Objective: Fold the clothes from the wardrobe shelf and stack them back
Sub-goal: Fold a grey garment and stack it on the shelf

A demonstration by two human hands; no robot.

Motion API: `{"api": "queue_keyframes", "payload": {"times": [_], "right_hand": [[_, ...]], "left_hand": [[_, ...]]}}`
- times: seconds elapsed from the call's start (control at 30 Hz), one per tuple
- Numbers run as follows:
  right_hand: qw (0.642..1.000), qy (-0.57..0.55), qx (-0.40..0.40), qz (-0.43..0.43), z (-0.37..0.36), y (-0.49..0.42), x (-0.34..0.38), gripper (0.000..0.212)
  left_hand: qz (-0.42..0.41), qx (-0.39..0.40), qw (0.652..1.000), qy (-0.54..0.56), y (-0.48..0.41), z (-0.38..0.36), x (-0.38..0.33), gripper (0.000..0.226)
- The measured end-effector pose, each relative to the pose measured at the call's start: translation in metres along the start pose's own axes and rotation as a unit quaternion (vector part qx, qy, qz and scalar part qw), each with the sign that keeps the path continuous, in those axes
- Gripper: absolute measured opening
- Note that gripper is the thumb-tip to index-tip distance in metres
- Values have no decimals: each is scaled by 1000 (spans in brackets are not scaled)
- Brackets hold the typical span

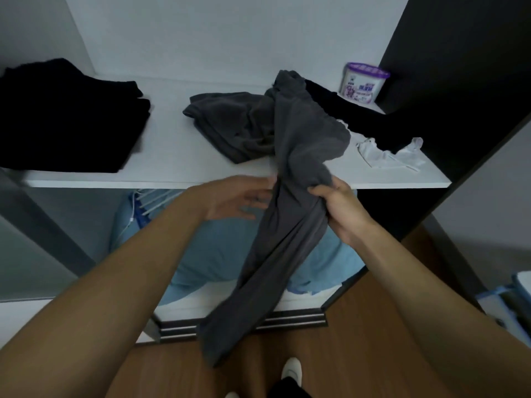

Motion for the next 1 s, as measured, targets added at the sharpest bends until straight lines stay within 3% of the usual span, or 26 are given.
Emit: {"api": "queue_keyframes", "payload": {"times": [0.13,0.23,0.3,0.37,0.43,0.53,0.63,0.77,0.9,1.0], "right_hand": [[979,178,95,7,-11,31,-30,38],[946,295,131,-35,2,41,-63,41],[932,314,152,-92,16,48,-80,42],[942,274,129,-143,32,51,-85,36],[970,167,61,-168,53,44,-79,29],[988,-4,13,-157,61,28,-58,46],[985,-83,-4,-149,50,13,-43,32],[986,-90,-48,-132,52,8,-39,14],[996,-28,-36,-75,71,14,-24,24],[999,27,-12,-19,82,23,-8,26]], "left_hand": [[-52,-68,982,166,-17,-8,-20,35],[-70,-189,972,117,-30,-11,-14,34],[-60,-221,971,75,-35,-17,-2,34],[-46,-212,974,72,-37,-26,12,30],[-43,-203,975,73,-37,-33,23,25],[-48,-192,979,46,-34,-40,34,23],[-46,-166,985,20,-28,-51,38,23],[-33,-142,989,38,-20,-56,35,20],[-27,-203,977,65,-8,-38,19,11],[16,-209,968,138,-2,-47,13,49]]}}
Point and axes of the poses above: each hand's wrist, its own y-axis away from the middle knuckle, its own z-axis out of the back of the hand, x = y × z, the point moved 10 cm from there along -y, towards the middle knuckle, and after that the axes turned 8 degrees about -x, right-handed, at the moved point
